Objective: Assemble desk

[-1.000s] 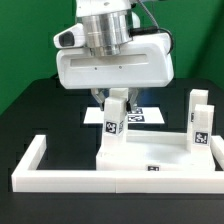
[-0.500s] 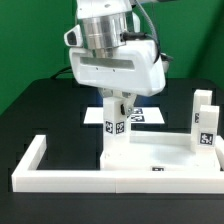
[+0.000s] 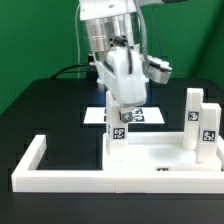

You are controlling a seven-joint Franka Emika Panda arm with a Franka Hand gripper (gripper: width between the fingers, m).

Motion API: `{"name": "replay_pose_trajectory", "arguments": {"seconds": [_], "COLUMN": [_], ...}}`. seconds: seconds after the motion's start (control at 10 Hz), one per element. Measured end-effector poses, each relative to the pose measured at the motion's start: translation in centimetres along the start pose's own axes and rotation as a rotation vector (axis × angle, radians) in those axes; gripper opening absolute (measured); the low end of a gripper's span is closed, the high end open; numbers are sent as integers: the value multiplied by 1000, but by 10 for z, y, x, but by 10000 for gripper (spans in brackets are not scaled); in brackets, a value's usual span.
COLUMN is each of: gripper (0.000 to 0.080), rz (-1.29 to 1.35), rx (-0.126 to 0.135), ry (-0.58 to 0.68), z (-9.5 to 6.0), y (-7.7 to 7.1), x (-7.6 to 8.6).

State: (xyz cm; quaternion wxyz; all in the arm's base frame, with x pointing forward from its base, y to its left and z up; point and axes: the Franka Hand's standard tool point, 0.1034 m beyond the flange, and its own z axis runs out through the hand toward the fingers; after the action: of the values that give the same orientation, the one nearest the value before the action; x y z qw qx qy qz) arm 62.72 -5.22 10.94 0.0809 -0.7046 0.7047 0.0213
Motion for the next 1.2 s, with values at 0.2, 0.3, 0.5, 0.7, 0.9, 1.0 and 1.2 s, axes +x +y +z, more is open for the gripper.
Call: {"name": "replay_pose_trajectory", "arguments": {"seconds": [0.2,0.3,0.5,0.7,0.9,1.0,1.2], "gripper": [291,376,607,642,647,649,649], "rz": [72,44,-120,-450,-646,-694,-867], "rx": [10,10,5,14,11,9,2], "ry": [6,6,6,29,44,45,48], "z": [0,0,0,-3,-4,-3,-3], "y": [-2,-2,3,1,2,2,2], "x": [-5,-4,0,11,12,13,13]}}
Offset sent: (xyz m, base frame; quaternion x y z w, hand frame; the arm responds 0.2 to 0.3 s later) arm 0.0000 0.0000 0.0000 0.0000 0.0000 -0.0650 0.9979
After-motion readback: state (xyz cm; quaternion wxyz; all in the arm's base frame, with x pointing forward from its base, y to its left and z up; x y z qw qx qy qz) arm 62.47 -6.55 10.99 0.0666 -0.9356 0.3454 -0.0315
